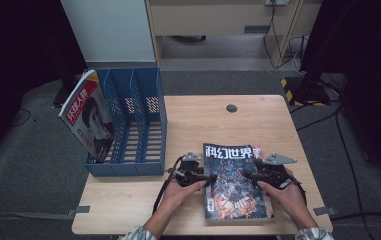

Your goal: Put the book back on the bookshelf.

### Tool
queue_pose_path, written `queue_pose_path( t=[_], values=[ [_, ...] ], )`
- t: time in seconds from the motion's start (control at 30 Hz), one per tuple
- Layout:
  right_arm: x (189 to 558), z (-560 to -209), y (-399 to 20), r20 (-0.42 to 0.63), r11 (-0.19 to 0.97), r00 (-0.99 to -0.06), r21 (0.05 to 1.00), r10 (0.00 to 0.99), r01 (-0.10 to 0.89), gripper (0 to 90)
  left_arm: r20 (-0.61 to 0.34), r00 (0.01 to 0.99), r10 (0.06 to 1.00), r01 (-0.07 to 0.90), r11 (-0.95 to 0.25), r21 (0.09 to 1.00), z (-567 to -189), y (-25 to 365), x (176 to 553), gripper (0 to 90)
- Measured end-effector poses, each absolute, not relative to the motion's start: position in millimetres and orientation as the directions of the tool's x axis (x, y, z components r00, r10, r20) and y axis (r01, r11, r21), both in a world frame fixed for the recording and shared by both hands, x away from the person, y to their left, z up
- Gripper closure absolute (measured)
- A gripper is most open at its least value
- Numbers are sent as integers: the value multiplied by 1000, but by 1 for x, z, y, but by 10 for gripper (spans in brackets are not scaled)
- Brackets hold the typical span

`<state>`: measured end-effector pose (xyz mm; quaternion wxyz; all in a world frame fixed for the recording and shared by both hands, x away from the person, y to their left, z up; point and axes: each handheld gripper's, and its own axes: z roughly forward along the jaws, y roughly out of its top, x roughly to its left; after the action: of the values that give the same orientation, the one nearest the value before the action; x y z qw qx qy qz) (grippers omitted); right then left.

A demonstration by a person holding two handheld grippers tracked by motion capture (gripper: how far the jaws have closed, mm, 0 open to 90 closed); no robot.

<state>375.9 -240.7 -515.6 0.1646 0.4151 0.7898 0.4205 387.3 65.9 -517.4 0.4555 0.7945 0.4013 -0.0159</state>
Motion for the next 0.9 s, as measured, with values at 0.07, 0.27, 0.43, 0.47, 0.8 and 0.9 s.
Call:
queue_pose_path(
  t=[0.07,0.27,0.43,0.47,0.8,0.9],
  values=[
    [376,-515,-240,86,304,-602,801,794,516,348,-391,678,623,652,-263,711,-517,66,387,430],
    [378,-515,-238,83,314,-609,798,789,515,352,-384,686,618,645,-272,714,-513,69,387,470],
    [379,-514,-233,58,337,-628,803,776,491,364,-382,698,606,641,-289,711,-513,68,387,452],
    [379,-514,-230,45,352,-642,806,766,476,367,-374,703,605,637,-301,709,-514,65,387,435],
    [378,-514,-221,71,375,-685,793,725,480,359,-377,707,598,633,-298,715,-511,67,388,524],
    [380,-514,-220,93,368,-683,785,725,498,299,-385,706,595,636,-293,714,-509,68,387,582]
  ],
)
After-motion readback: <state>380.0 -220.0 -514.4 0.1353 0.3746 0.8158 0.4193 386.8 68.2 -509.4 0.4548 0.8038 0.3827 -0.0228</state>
